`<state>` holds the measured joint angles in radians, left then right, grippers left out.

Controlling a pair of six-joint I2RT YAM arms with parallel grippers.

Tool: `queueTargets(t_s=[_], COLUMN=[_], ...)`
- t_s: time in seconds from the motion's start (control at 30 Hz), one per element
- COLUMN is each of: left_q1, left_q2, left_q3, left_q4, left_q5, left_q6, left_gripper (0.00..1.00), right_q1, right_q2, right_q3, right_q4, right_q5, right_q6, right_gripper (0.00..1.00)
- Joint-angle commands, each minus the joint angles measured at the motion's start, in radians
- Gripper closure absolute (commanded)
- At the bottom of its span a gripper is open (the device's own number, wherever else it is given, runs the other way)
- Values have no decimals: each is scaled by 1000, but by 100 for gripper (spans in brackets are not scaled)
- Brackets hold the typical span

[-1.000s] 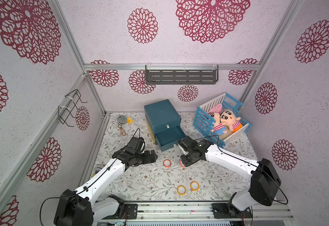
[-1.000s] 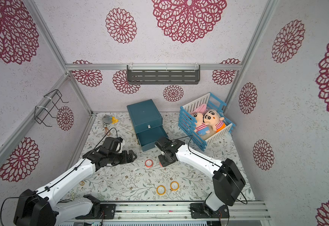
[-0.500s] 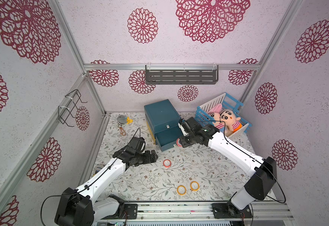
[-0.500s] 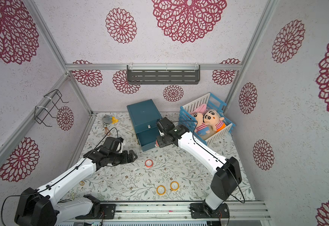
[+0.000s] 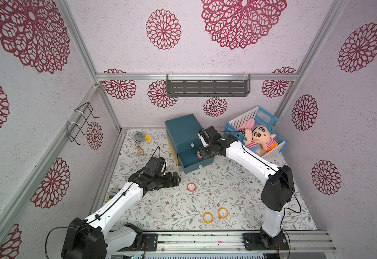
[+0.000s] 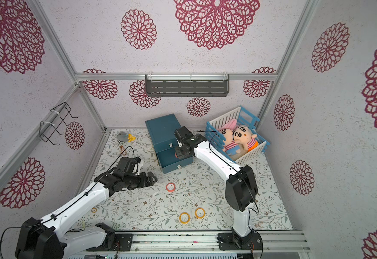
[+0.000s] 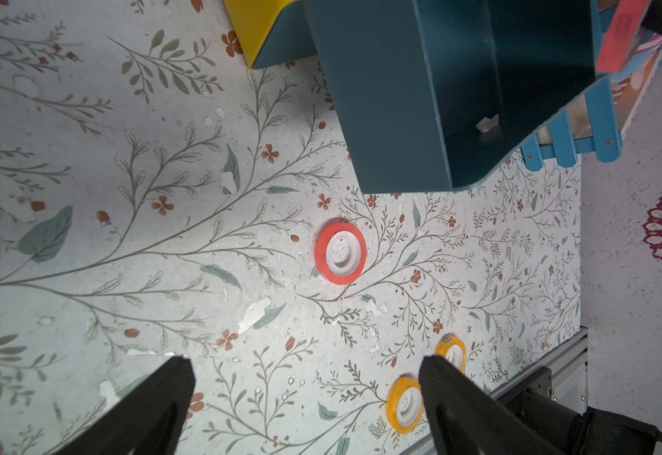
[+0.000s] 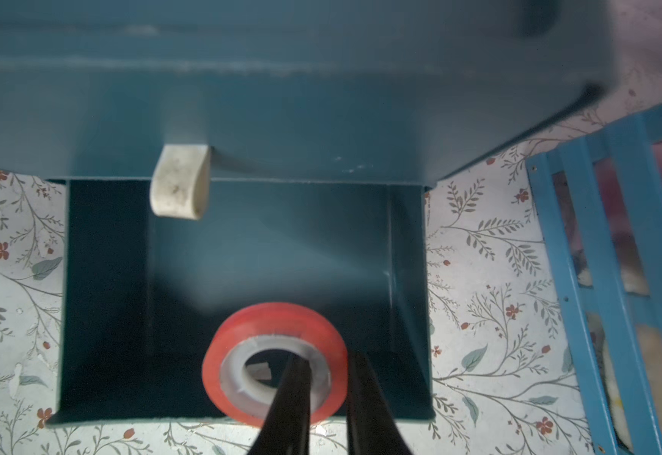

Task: Place the transparent tape into the drawer according to color
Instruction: Place the tape in the drawer.

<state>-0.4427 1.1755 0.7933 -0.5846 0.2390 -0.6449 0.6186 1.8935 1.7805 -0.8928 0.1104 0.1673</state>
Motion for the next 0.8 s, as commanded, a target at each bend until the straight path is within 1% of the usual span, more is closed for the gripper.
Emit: queueTargets(t_s=[0.0, 0.03, 0.07, 0.1, 0.17, 0.27, 0.33, 0.47, 0.57, 0.63, 0.77], left_q1=[-16, -19, -21, -25, -30, -42, -52, -87, -122, -152, -216], left_q2=[0, 7, 12, 15, 19, 28, 38, 75, 99, 118, 172], left_q3=[-16, -13, -12, -10, -10, 1, 14, 46, 63, 80, 115], left_q4=[-4, -10, -16, -15, -13, -16, -30, -73, -77, -84, -97], left_q5=[-30, -37, -44, -50, -57, -74, -106, -185, -211, -237, -294], left_q6=[-7, -7, -7, -10, -16, -24, -29, -45, -59, -68, -93], left_gripper=[3, 3, 3, 3, 3, 3, 3, 3, 3, 3, 3], right_q1=[-7, -7, -7, -7, -7, -7, -6, -7, -7, -7, -11], right_q2=[18, 21, 22, 22, 13, -2, -16, -56, -107, -142, -229], right_q3=[43, 42, 42, 42, 40, 30, 21, -5, -46, -78, -165], right_q4=[17, 18, 21, 24, 31, 40, 47, 57, 76, 89, 125], right_q5=[11, 9, 8, 5, 2, 5, 3, 5, 5, 0, -15], right_q6=[-21, -19, -18, -17, -15, -8, -6, 3, 16, 24, 46], right_gripper=[100, 100, 97, 87, 71, 55, 48, 37, 30, 23, 4])
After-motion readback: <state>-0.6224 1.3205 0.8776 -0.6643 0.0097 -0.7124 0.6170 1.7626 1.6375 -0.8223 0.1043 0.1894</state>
